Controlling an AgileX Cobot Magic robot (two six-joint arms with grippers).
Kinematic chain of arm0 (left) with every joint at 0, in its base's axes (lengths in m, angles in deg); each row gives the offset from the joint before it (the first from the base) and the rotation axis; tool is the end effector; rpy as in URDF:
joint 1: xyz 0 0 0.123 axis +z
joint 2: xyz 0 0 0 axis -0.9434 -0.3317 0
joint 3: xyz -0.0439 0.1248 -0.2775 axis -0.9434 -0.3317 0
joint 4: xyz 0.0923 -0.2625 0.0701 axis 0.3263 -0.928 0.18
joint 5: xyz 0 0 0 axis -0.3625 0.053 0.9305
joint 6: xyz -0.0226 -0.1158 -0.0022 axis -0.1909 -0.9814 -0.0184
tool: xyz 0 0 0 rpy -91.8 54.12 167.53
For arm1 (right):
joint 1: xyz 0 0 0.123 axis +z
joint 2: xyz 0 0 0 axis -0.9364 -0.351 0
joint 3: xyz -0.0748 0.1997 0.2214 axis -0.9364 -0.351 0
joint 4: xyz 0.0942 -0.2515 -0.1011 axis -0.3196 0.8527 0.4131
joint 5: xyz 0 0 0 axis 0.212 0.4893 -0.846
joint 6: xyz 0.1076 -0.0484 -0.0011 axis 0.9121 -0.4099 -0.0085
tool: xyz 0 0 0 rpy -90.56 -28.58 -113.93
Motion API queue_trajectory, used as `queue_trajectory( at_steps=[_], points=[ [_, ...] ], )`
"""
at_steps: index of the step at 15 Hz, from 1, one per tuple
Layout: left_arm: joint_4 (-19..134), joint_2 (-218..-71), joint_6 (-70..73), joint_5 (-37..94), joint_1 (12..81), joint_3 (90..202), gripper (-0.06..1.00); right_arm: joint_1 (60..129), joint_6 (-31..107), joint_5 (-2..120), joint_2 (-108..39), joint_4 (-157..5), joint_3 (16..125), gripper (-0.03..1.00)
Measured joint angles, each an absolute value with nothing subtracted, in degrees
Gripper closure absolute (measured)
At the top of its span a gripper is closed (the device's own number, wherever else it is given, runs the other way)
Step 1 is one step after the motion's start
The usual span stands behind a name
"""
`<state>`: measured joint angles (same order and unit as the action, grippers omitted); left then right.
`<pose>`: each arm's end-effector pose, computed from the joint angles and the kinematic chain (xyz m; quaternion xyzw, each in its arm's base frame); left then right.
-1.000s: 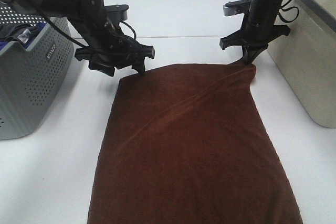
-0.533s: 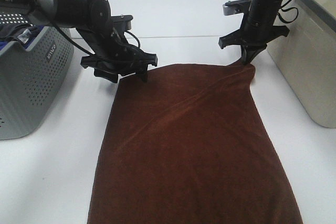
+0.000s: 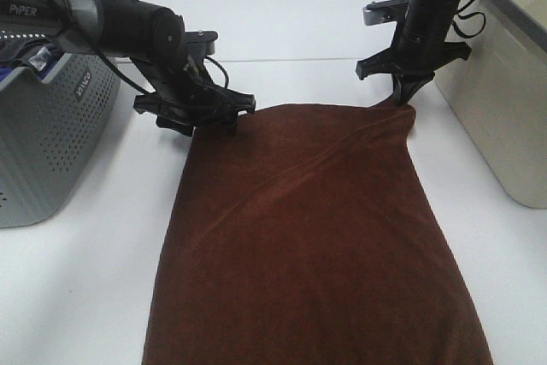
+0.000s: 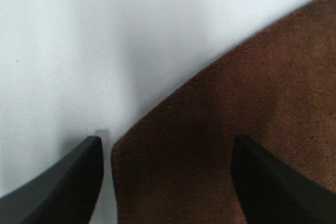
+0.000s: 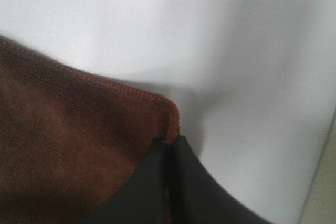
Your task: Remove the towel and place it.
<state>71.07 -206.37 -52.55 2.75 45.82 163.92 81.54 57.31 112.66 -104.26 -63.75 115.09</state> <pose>0.4996 -0.2310 0.0729 0.0417 0.9686 -0.0932 0.2265 0.5666 0.1129 0.1119 -0.1481 0.9811 -0.0279 0.1211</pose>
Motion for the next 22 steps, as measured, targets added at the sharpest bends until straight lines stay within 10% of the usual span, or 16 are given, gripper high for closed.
queue_trajectory(
  at_steps=[11, 17, 22],
  points=[
    [71.1, -206.8, -52.9, 3.4, 45.8, 164.0, 0.39, 81.5, 57.3, 112.7, -104.3, -63.8, 115.1, 0.97],
    [73.1, -207.4, -52.0, 3.0, 46.0, 164.8, 0.86, 81.5, 57.3, 112.7, -104.3, -63.8, 115.1, 0.97],
    [74.3, -205.5, -44.9, 6.0, 45.5, 165.9, 0.91, 81.5, 57.3, 112.7, -104.3, -63.8, 115.1, 0.97]
  ],
)
